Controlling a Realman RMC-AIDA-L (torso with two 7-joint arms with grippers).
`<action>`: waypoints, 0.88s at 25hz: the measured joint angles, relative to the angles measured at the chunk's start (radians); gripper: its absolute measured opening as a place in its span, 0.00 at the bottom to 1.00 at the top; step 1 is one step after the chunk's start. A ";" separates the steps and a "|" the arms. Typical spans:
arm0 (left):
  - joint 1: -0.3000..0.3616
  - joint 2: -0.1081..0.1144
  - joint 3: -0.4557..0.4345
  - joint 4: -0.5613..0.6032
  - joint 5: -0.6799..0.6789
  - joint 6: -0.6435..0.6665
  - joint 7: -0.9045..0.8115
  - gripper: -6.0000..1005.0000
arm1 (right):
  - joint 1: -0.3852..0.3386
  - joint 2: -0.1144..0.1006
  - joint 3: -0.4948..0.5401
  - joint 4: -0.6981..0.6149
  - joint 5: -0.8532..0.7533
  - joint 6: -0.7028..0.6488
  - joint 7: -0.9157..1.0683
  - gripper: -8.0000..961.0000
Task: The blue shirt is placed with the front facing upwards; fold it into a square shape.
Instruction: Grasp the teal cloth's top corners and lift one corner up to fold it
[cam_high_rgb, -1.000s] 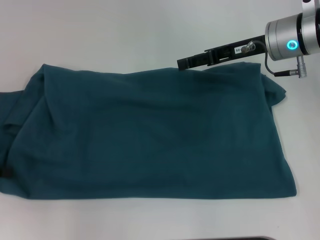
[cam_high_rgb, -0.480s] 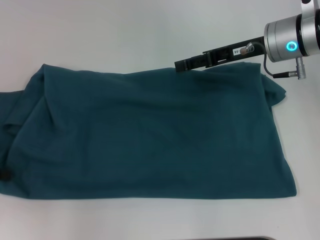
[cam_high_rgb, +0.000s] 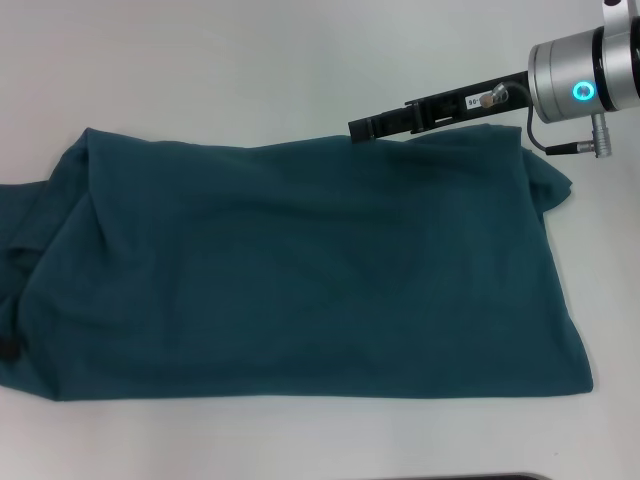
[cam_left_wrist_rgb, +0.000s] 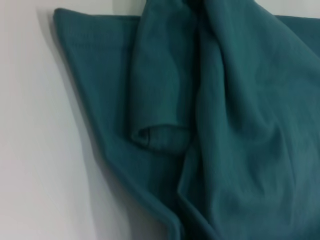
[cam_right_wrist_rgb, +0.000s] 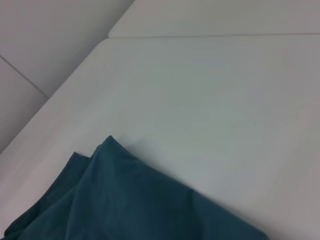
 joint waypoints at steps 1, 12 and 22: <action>0.000 0.000 -0.001 0.000 0.000 -0.001 0.001 0.37 | 0.000 0.000 0.000 0.000 0.000 0.000 0.001 0.63; 0.006 -0.005 -0.022 -0.009 -0.002 -0.003 0.028 0.09 | 0.005 0.000 -0.001 0.000 0.000 -0.002 0.005 0.63; 0.020 -0.012 -0.026 -0.058 -0.096 0.057 0.059 0.05 | 0.006 0.000 0.006 0.000 0.002 -0.016 0.007 0.63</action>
